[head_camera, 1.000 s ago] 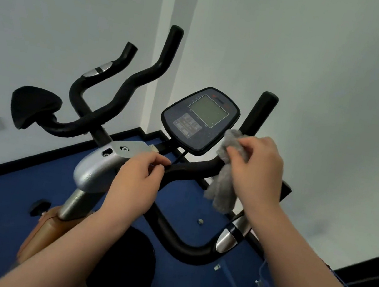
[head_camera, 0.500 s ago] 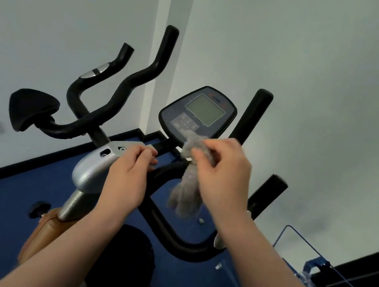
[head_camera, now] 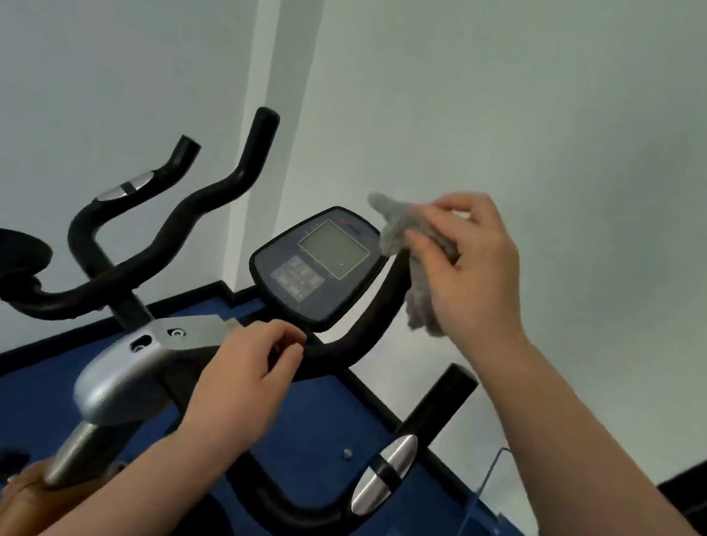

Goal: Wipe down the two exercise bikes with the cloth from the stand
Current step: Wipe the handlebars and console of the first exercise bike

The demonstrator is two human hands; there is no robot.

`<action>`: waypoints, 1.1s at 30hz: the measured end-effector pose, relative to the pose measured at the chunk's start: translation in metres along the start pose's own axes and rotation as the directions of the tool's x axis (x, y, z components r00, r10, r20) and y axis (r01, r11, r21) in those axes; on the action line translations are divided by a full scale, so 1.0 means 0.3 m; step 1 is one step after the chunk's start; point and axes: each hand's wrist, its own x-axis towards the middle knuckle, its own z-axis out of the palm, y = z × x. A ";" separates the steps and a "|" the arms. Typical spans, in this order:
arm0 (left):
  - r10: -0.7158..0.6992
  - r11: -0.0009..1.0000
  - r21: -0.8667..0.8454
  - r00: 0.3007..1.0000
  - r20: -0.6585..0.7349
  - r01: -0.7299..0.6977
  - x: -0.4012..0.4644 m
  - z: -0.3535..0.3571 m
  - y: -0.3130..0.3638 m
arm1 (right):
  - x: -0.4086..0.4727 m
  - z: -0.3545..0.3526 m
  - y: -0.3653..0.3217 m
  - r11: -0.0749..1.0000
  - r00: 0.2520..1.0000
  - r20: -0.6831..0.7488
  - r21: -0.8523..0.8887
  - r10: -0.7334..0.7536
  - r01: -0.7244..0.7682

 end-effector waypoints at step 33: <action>0.049 0.996 0.078 0.998 0.029 -0.052 0.003 0.013 -0.019 | -0.231 0.096 -0.002 0.849 0.856 0.027 -0.142 0.517 -0.509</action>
